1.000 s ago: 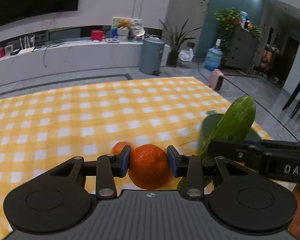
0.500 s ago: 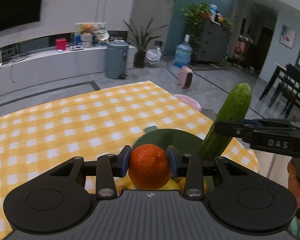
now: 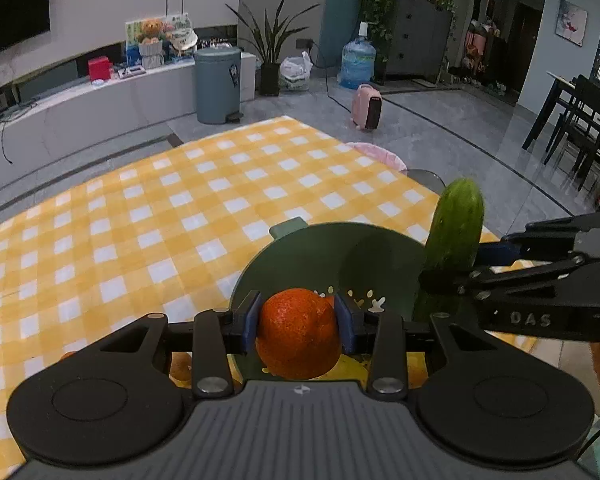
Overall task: Organize fruits
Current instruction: 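Carry the orange and cucumber over the green colander with both tools, then open both tools to drop the orange and cucumber into the colander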
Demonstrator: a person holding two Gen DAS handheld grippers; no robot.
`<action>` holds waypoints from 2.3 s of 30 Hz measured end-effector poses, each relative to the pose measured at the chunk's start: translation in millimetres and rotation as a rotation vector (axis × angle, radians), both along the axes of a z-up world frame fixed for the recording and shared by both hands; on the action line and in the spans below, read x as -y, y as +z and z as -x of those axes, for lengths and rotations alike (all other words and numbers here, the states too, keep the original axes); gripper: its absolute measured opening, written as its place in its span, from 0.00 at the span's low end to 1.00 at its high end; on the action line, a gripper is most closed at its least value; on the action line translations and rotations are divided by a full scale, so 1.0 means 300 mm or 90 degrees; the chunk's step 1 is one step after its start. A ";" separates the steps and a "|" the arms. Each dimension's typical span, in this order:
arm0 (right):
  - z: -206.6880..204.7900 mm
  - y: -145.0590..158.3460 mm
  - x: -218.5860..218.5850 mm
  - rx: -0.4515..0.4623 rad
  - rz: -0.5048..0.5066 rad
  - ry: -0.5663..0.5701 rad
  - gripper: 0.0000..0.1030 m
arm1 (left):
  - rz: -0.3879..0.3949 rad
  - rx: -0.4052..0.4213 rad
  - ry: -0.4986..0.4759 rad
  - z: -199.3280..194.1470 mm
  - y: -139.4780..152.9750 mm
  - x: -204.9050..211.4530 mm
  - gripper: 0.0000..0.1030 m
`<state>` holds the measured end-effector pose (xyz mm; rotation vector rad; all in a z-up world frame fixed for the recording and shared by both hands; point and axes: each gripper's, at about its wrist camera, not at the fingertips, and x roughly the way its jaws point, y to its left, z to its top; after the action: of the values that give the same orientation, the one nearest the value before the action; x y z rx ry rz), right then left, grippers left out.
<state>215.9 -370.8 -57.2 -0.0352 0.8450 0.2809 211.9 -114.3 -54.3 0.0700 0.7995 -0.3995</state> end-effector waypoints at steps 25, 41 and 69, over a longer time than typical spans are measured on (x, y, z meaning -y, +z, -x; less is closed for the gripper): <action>-0.138 -0.128 -0.039 -0.007 -0.041 0.025 0.35 | -0.080 -0.046 -0.041 -0.112 -0.125 0.068 0.43; -0.016 -0.125 0.003 -0.003 -0.074 -0.013 0.44 | -0.171 -0.063 -0.073 -0.141 -0.170 0.146 0.44; 0.173 0.036 -0.009 0.049 -0.103 -0.057 0.67 | -0.114 0.033 -0.016 0.078 0.087 0.036 0.65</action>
<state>163.9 -368.2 -46.5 0.1422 0.7434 0.2613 188.4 -125.1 -28.4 0.2565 0.7821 -0.3478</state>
